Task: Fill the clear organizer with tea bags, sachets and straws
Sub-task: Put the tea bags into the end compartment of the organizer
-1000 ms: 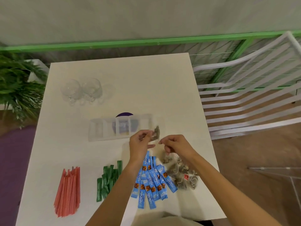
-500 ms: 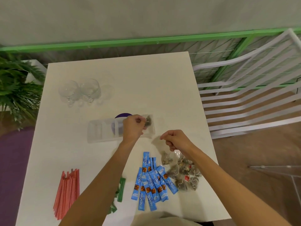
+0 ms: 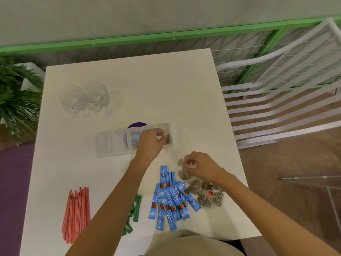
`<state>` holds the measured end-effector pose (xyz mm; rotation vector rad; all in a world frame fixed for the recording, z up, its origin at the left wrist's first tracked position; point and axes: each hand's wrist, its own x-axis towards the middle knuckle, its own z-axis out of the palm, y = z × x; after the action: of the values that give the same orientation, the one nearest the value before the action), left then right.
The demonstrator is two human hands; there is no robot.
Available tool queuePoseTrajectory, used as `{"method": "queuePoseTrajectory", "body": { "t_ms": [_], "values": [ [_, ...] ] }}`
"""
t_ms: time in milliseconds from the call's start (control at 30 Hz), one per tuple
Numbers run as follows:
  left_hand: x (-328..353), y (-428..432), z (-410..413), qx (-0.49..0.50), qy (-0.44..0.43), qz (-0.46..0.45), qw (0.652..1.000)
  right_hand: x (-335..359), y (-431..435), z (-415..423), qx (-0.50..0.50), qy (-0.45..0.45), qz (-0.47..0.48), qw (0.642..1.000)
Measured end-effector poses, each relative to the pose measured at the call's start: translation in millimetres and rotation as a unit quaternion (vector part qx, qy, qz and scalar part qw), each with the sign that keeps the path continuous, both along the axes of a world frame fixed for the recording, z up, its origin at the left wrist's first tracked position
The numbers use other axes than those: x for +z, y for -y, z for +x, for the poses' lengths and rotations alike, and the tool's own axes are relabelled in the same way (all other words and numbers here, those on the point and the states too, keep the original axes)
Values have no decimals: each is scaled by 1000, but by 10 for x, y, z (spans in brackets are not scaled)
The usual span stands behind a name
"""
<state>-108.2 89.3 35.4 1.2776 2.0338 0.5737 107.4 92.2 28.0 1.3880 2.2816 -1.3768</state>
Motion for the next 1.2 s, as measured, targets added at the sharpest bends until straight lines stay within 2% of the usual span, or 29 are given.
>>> {"method": "queuePoseTrajectory", "body": {
  "t_ms": [100, 200, 433, 500, 600, 667, 800, 967, 1200],
  "values": [
    [81, 264, 78, -15, 19, 73, 997, -17, 72, 34, 97, 52, 56, 992],
    [72, 514, 179, -26, 50, 111, 992, -88, 157, 27, 142, 85, 101, 981],
    [-93, 845, 459, -3, 182, -19, 983, -224, 228, 5, 139, 108, 142, 974],
    [-127, 908, 517, 8, 195, -30, 980, -220, 215, 48, 92, 85, 123, 984],
    [-151, 958, 585, 10, 206, -47, 977, -136, 197, 110, -55, -7, 52, 997],
    [-128, 967, 630, 5, 218, -51, 975, -43, 198, 123, -132, -61, 13, 989],
    [-22, 952, 686, 24, 276, -28, 961, 42, 216, 102, -223, -157, -61, 960],
    [65, 889, 602, 80, 301, 8, 950, 93, 239, 19, -246, -208, -111, 940],
    [177, 601, 269, 79, 262, 48, 961, 154, 111, 29, -274, -220, -109, 930]
  ]
}}
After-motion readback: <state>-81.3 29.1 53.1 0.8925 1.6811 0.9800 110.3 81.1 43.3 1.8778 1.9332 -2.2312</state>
